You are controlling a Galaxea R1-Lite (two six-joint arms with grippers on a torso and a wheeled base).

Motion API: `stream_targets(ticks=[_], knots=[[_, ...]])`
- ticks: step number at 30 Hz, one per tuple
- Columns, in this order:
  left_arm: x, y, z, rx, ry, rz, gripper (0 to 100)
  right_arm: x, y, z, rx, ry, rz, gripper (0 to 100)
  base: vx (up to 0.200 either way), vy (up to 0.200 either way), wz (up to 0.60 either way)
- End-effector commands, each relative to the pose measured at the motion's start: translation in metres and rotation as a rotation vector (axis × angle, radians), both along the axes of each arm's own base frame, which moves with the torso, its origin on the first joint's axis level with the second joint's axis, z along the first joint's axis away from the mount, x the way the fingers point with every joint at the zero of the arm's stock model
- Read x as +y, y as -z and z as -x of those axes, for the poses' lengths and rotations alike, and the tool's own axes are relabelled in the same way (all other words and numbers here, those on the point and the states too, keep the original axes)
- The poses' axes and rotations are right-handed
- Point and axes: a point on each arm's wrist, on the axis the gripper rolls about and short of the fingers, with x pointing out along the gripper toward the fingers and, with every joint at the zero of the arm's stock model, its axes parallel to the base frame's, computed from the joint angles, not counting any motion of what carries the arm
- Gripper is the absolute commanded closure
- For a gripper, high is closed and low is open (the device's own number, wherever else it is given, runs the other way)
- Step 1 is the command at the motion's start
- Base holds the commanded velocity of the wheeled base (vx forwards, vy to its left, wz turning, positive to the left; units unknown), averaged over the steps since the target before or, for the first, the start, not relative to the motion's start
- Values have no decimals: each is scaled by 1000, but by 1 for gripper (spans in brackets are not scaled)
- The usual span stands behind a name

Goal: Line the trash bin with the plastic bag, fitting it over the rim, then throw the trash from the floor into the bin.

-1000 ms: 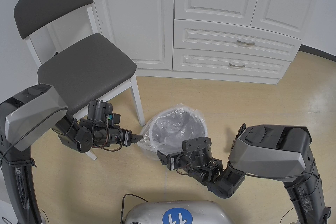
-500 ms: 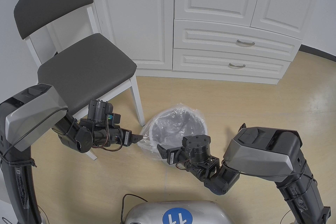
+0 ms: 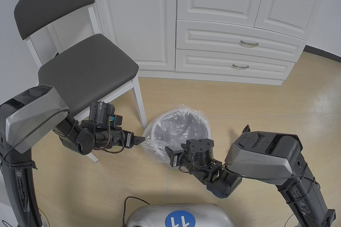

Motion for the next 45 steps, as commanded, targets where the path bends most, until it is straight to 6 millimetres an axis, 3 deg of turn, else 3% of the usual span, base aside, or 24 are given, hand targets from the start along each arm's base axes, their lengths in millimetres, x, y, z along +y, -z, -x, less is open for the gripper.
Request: stream_targets(ticks=[1, 9, 16, 34, 35, 45], knots=[[0, 0, 0, 1, 0, 0, 0, -2, -12, 1, -12, 3, -11, 100, 0, 0, 0], [0, 0, 0, 0, 1, -1, 0, 0, -16, 18, 8, -27, 12, 100, 0, 0, 0], [0, 0, 0, -12, -1, 2, 0, 3, -5, 40, 53, -72, 69, 100, 0, 0, 0], [-1, 1, 1, -12, 3, 2, 0, 1, 12, 54, 74, -112, 169, 100, 0, 0, 0], [-2, 1, 1, -12, 4, 2, 0, 0, 12, 55, 73, -114, 174, 0, 0, 0, 0], [-8, 3, 6, 0, 24, -1, 0, 1, 8, 61, 83, -133, 174, 0, 0, 0, 0]])
